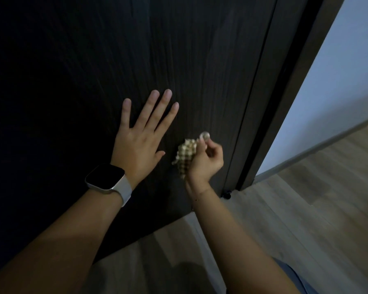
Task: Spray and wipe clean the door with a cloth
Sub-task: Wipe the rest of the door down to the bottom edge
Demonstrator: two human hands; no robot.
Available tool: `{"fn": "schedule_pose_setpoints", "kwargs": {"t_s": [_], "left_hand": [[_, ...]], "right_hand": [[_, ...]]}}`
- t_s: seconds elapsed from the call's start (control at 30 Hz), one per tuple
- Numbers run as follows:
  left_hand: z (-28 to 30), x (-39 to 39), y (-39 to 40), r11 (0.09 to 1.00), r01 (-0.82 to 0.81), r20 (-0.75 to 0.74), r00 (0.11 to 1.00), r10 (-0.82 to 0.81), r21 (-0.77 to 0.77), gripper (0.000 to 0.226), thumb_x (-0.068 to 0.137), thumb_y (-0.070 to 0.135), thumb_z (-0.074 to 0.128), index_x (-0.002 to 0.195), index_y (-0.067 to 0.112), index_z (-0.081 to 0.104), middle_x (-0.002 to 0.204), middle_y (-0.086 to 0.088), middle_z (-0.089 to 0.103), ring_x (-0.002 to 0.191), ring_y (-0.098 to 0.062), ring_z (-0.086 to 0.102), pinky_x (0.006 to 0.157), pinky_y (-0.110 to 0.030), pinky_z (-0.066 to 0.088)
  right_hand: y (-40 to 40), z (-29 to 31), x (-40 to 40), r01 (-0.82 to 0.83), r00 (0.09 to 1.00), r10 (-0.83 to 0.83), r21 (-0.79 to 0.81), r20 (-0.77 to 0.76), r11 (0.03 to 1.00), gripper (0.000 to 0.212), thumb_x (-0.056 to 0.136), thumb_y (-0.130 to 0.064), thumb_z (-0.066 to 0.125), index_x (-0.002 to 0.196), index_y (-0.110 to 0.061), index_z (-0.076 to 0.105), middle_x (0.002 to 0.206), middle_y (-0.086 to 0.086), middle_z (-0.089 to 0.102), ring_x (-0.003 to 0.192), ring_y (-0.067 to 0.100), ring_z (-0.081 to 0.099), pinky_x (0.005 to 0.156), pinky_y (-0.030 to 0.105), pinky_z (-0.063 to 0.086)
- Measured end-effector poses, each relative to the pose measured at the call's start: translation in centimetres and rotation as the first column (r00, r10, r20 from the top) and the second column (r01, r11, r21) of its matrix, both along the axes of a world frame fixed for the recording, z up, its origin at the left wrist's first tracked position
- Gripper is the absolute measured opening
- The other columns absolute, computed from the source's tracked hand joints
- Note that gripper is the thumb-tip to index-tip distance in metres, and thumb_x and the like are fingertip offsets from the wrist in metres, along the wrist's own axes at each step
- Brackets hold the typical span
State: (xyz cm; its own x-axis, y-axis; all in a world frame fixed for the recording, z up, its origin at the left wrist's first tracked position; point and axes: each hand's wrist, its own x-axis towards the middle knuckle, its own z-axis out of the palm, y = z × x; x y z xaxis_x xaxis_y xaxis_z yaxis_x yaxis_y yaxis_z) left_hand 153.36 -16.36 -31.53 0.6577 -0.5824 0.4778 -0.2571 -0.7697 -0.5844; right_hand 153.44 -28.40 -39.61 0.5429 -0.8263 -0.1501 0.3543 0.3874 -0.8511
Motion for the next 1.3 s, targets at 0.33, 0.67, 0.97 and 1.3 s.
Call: {"fn": "schedule_pose_setpoints", "kwargs": {"t_s": [0.33, 0.67, 0.97, 1.3], "left_hand": [[0.0, -0.2, -0.1, 0.999, -0.028, 0.016, 0.999, 0.027, 0.016, 0.119, 0.076, 0.059, 0.065, 0.153, 0.017, -0.017, 0.155, -0.012, -0.032, 0.142, -0.029, -0.03, 0.108, -0.058, -0.023], [0.3, -0.4, -0.1, 1.0, -0.016, -0.014, 1.0, 0.016, 0.015, 0.119, 0.076, 0.057, 0.066, 0.153, 0.017, -0.014, 0.156, -0.012, -0.031, 0.142, -0.029, -0.03, 0.109, -0.058, -0.021], [-6.0, -1.8, -0.7, 0.998, 0.046, -0.15, 0.988, -0.038, 0.048, 0.106, 0.082, 0.044, 0.064, 0.154, 0.017, -0.008, 0.157, -0.014, -0.028, 0.143, -0.03, -0.029, 0.111, -0.054, -0.023], [-9.7, 0.3, 0.0, 0.995, 0.013, -0.033, 0.999, -0.009, 0.098, 0.109, 0.082, 0.058, 0.056, 0.153, 0.015, -0.015, 0.156, -0.011, -0.031, 0.141, -0.03, -0.033, 0.111, -0.051, -0.023]], "right_hand": [[-0.3, -3.0, -0.6, 0.018, 0.995, -0.02, -0.029, -0.098, 0.999, 0.02, 0.089, -0.003, 0.066, 0.077, -0.018, 0.059, 0.082, 0.003, 0.063, 0.081, 0.014, 0.06, 0.08, 0.035, 0.051], [0.3, -0.7, -0.3, 0.035, 0.99, 0.035, -0.488, 0.133, 0.872, 0.024, 0.084, 0.006, 0.068, 0.079, -0.017, 0.061, 0.084, 0.011, 0.058, 0.083, 0.007, 0.057, 0.077, 0.015, 0.046], [0.0, -8.1, -0.6, -0.053, 0.997, 0.042, -0.218, -0.058, 0.974, 0.011, 0.089, -0.001, 0.065, 0.086, -0.01, 0.062, 0.087, 0.009, 0.065, 0.084, 0.014, 0.062, 0.084, 0.032, 0.052], [-3.2, -22.3, -2.3, 0.15, 0.922, -0.025, 0.295, -0.388, 0.944, 0.017, 0.09, -0.004, 0.065, 0.106, -0.005, 0.062, 0.093, 0.003, 0.064, 0.092, 0.019, 0.062, 0.088, 0.036, 0.053]]}}
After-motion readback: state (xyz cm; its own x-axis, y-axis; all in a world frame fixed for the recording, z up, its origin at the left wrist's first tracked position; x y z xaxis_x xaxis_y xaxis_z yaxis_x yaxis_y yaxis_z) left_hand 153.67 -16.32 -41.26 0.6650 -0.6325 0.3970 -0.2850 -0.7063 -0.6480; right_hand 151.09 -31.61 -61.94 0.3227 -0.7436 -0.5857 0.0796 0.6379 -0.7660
